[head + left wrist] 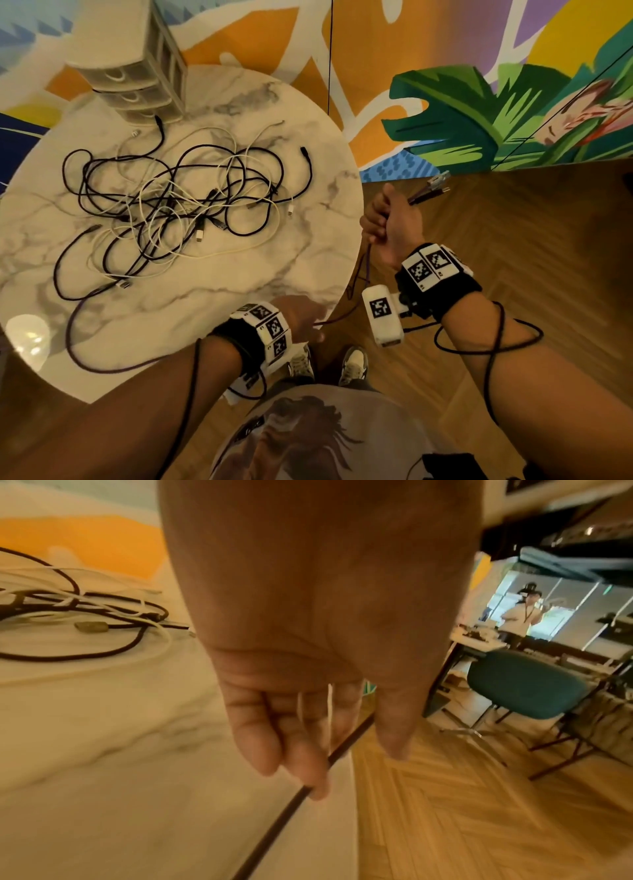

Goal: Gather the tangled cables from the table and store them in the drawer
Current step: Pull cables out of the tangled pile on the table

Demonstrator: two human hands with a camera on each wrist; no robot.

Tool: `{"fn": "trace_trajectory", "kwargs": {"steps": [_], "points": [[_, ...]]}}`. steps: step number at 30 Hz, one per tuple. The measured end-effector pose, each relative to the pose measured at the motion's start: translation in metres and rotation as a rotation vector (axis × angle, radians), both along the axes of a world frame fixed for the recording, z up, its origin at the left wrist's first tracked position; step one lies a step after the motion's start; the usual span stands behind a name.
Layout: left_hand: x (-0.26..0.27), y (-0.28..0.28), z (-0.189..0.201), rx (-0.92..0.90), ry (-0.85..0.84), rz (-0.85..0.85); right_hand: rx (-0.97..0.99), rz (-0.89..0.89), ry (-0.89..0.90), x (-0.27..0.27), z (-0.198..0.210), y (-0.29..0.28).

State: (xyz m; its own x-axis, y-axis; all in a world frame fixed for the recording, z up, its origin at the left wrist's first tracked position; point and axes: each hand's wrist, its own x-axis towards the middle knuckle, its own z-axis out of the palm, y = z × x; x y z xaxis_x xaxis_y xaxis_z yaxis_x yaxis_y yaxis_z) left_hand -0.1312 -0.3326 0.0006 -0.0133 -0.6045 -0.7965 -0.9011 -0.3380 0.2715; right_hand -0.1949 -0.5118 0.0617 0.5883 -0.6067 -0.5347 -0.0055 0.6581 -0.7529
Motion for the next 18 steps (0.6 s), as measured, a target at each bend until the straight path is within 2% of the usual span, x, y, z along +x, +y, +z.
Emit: {"fn": "trace_trajectory", "kwargs": {"steps": [3,5,8,11,13,15,17,18], "points": [[0.014,0.006,0.0,-0.006,-0.01,0.007,-0.031,-0.124,0.029,-0.001,0.002,-0.008],[0.033,0.01,0.005,-0.045,0.011,0.176,-0.103,-0.225,0.127,-0.007,0.001,-0.014],[0.082,0.023,0.014,-0.147,-0.055,0.413,-0.222,-0.42,0.278,-0.018,-0.002,-0.028],[0.131,0.037,0.027,-0.196,-0.101,0.626,-0.303,-0.509,0.306,-0.021,-0.001,-0.037],[0.142,0.033,0.047,-0.283,-0.142,0.728,-0.391,-0.374,0.277,-0.015,0.003,-0.029],[0.133,0.015,0.073,-0.481,-0.166,0.757,-0.477,-0.049,0.288,-0.002,0.009,-0.009],[0.106,-0.009,0.099,-0.629,-0.155,0.693,-0.52,0.322,0.281,0.009,0.016,0.019],[0.088,-0.019,0.109,-0.653,-0.137,0.643,-0.506,0.429,0.254,0.013,0.019,0.031]]}}
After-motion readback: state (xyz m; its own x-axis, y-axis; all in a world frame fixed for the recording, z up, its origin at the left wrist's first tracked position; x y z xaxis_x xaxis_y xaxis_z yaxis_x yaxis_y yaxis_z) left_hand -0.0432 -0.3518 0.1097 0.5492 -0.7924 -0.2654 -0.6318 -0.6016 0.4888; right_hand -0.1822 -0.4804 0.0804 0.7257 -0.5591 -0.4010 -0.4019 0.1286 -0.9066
